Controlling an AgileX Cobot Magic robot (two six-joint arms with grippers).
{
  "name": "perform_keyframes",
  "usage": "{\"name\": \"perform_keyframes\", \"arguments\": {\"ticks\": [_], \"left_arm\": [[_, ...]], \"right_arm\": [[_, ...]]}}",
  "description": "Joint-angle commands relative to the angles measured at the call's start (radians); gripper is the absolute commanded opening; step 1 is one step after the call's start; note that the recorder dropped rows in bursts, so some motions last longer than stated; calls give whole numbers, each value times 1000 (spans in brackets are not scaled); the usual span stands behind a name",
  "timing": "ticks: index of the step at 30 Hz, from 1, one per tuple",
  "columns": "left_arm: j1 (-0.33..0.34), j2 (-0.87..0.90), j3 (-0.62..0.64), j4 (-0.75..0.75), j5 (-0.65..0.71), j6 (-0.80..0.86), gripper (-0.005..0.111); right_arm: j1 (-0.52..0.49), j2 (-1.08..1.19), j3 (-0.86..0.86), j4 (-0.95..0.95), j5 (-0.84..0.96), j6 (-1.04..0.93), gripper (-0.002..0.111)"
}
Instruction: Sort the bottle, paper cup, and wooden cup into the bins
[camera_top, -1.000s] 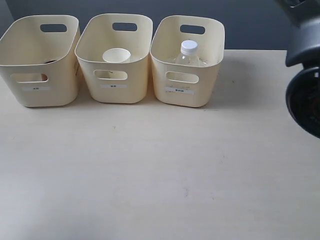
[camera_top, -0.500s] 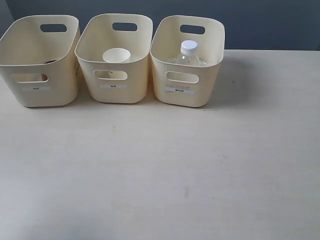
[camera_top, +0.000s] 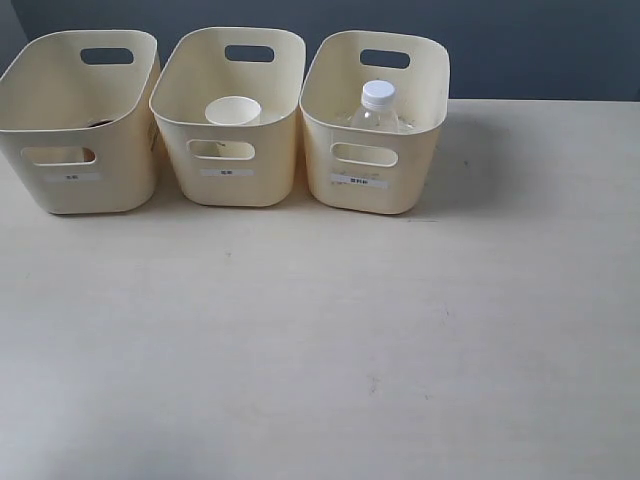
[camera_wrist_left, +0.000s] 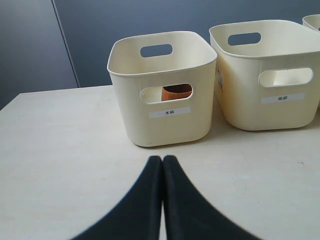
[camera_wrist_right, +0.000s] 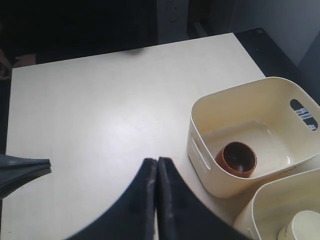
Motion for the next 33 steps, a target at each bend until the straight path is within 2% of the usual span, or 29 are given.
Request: {"name": "perform_keyframes", "arguments": {"ticks": [1, 9, 13, 17, 23, 26, 27, 28, 29, 31, 33], "left_arm": [[-3, 3, -1, 2, -14, -3, 0], [-3, 3, -1, 2, -14, -3, 0], [-3, 3, -1, 2, -14, -3, 0], [-3, 3, -1, 2, -14, -3, 0], [-3, 3, -1, 2, -14, -3, 0], [-3, 3, -1, 2, -14, -3, 0], [-3, 3, -1, 2, -14, -3, 0], [-3, 3, -1, 2, -14, -3, 0], [-3, 3, -1, 2, -14, -3, 0], [-3, 3, -1, 2, -14, -3, 0], [-3, 3, -1, 2, -14, -3, 0]], "right_arm": [[2, -10, -4, 6, 3, 3, -1], [2, -10, -4, -1, 3, 55, -1], [21, -13, 8, -192, 3, 179, -1], [53, -54, 128, -247, 3, 163, -1], [62, -190, 490, -252, -274, 116, -1], [20, -338, 940, -283, -613, 123, -1], [7, -365, 1010, -273, -669, 123, -1], [-29, -427, 1168, -250, -776, 123, -1], [-44, -458, 1225, -240, -818, 123, -1], [-124, -562, 1455, -207, -931, 125, -1], [-164, -610, 1558, -185, -1000, 125, -1]]}}
